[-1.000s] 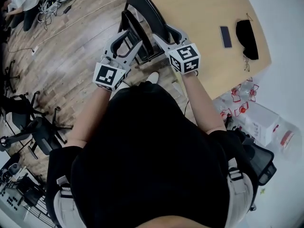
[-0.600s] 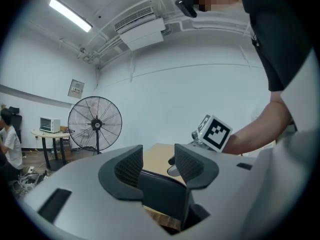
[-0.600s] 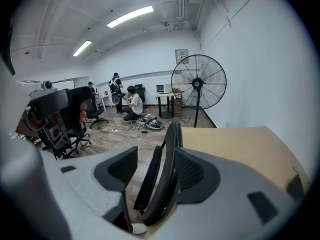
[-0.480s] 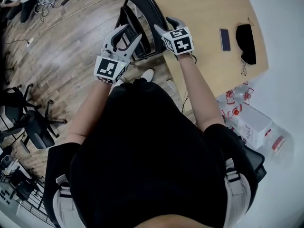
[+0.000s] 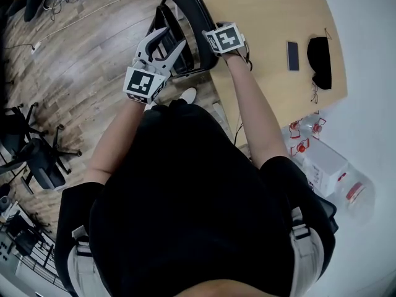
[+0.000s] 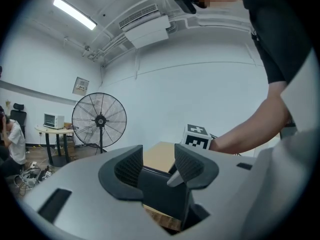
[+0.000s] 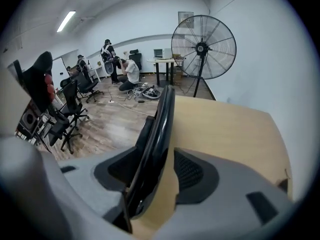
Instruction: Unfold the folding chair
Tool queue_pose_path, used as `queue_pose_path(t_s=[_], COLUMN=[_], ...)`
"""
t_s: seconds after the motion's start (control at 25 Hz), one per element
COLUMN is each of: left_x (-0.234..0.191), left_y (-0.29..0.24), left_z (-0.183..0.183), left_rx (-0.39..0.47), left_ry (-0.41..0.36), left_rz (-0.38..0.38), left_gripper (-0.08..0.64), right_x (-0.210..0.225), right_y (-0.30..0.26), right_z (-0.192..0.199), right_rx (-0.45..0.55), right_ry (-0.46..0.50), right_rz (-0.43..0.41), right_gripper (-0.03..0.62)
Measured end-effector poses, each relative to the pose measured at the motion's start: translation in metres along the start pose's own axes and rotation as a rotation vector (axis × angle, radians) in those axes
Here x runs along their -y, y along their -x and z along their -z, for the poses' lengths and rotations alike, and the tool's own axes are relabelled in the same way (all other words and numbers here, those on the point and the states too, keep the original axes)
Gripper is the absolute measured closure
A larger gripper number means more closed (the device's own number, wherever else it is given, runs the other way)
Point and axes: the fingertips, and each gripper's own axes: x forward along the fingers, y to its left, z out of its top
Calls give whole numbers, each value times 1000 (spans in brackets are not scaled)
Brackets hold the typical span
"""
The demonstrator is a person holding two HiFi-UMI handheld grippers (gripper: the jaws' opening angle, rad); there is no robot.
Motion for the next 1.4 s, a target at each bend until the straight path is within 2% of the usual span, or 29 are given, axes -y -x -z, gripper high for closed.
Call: queue_pose_path(t_s=[0.2, 0.44, 0.52, 0.56, 0.68, 1.0, 1.4], left_x=[-5, -15, -18, -20, -28, -46, -65], left_y=[-4, 5, 8, 9, 16, 34, 56], left_z=[1, 2, 3, 3, 4, 14, 28], left_rx=[-7, -12, -13, -14, -17, -44, -74], left_ry=[14, 24, 29, 31, 34, 69, 83], left_rz=[-15, -41, -48, -51, -59, -89, -124], left_gripper=[367, 367, 367, 366, 367, 367, 367], right_x=[2, -11, -14, -15, -16, -16, -40], right_y=[-20, -39, -42, -43, -45, -45, -41], right_z=[7, 26, 31, 31, 31, 30, 23], right_rx=[-83, -192, -194, -193, -198, -216, -198], right_ry=[-62, -92, -99, -103, -125, -179, -160], right_rz=[-58, -96, -94, -90, -86, -89, -78], right_gripper=[371, 379, 407, 444, 467, 489, 491])
